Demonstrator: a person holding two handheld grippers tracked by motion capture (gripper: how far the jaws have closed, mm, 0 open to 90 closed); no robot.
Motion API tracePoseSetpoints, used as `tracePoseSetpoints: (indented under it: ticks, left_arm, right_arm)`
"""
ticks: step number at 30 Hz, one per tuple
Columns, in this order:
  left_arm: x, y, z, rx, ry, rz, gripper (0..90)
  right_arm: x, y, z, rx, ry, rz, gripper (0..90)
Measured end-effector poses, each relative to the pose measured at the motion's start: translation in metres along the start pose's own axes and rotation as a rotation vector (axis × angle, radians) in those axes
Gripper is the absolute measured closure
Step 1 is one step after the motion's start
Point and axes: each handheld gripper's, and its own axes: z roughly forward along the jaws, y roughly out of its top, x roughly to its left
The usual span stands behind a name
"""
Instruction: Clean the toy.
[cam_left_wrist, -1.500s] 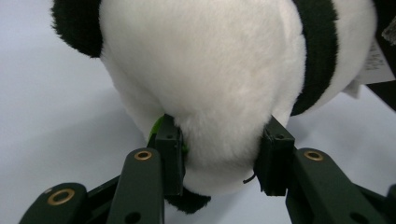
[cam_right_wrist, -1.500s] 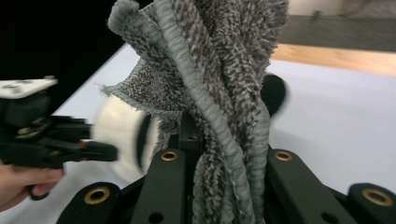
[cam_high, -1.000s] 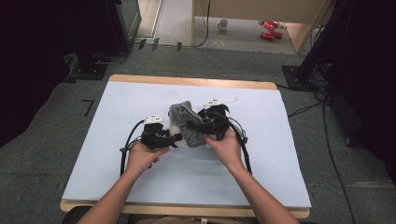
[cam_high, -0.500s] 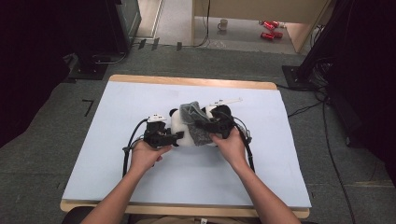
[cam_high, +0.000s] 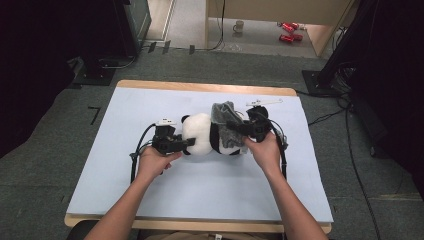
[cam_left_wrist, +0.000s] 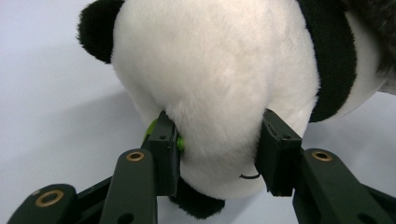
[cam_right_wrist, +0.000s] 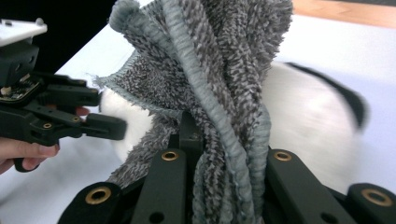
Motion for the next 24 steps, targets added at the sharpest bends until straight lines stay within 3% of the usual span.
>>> tracePoseSetpoints:
  ticks: [5,8,9,15,19,22,24]
  left_arm:
    - [0.002,0.002,0.001,0.000,-0.009,0.000,55.9]
    - [0.004,0.002,0.001,-0.005,-0.012,-0.007,55.8]
    - [0.004,0.002,0.001,-0.003,-0.012,-0.008,55.8]
    - [0.005,0.003,0.002,0.000,-0.009,-0.010,55.4]
    - [0.003,0.001,0.002,-0.015,-0.003,0.009,54.4]
    - [0.003,0.001,0.002,-0.014,-0.004,0.006,54.3]
    - [0.005,0.000,0.003,-0.011,-0.011,0.005,53.7]
  right_arm:
    - [-0.017,-0.002,-0.010,-0.021,-0.019,0.041,77.3]
    - [-0.020,-0.003,-0.013,-0.025,-0.058,0.029,77.2]
    - [-0.025,-0.004,-0.018,-0.028,-0.097,0.028,77.2]
    - [-0.043,-0.012,-0.023,-0.022,-0.139,0.083,77.4]
    - [-0.050,-0.018,-0.025,-0.022,-0.148,0.101,77.3]
    - [-0.050,-0.018,-0.025,-0.018,-0.177,0.082,77.5]
    - [-0.050,-0.016,-0.031,-0.035,-0.144,0.101,77.7]
